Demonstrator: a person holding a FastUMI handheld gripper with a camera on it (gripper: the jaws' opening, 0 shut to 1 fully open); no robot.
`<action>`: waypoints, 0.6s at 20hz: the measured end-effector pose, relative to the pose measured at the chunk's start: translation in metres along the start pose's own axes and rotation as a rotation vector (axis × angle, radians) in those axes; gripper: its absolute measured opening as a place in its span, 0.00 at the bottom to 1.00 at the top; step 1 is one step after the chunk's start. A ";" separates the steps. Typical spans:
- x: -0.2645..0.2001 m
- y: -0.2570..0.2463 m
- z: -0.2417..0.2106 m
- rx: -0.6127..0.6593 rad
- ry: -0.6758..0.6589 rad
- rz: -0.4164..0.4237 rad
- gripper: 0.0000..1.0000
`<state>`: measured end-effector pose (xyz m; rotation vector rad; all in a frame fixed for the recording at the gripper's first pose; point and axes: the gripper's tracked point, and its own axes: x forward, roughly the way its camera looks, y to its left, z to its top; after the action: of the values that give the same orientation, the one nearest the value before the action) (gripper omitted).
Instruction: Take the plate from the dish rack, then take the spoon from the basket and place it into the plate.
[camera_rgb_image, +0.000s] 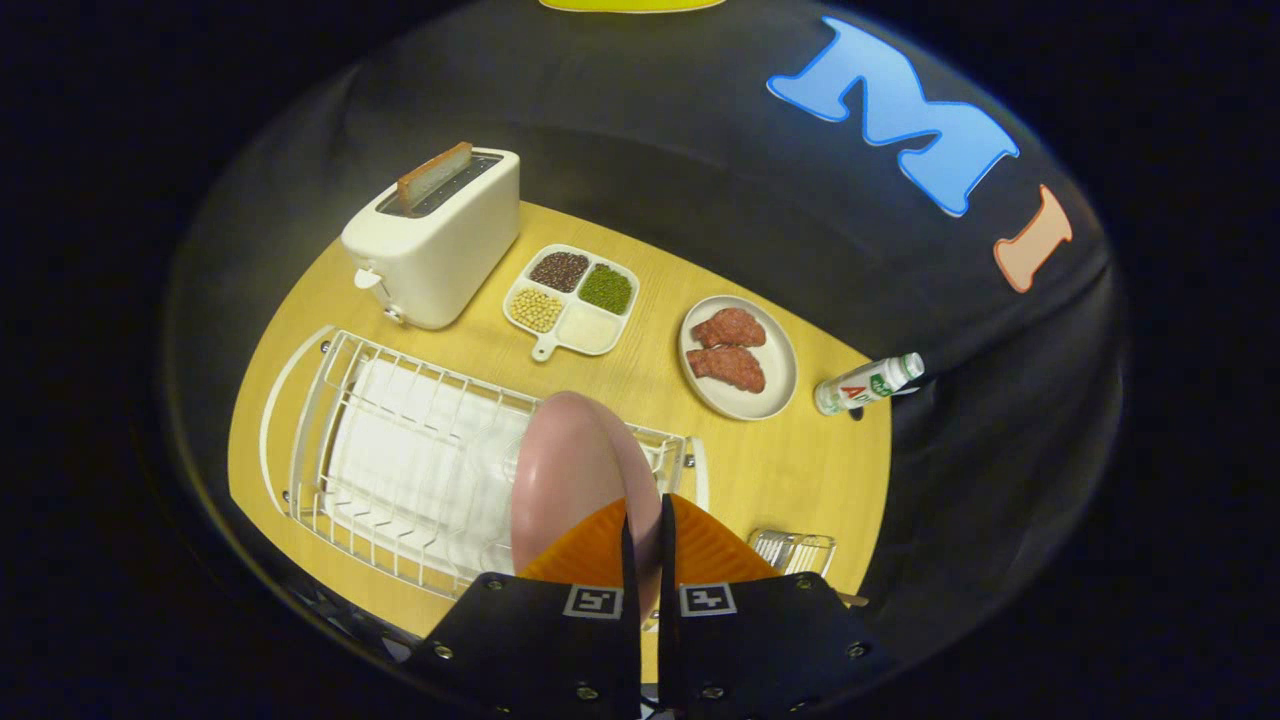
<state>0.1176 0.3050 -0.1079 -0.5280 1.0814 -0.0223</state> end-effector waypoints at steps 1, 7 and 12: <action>-0.010 0.007 0.005 0.033 -0.014 0.050 0.07; -0.045 -0.006 -0.036 0.048 -0.036 0.195 0.06; -0.050 -0.033 -0.110 0.083 -0.039 0.307 0.06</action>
<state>0.0085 0.2459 -0.0919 -0.2829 1.1088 0.2103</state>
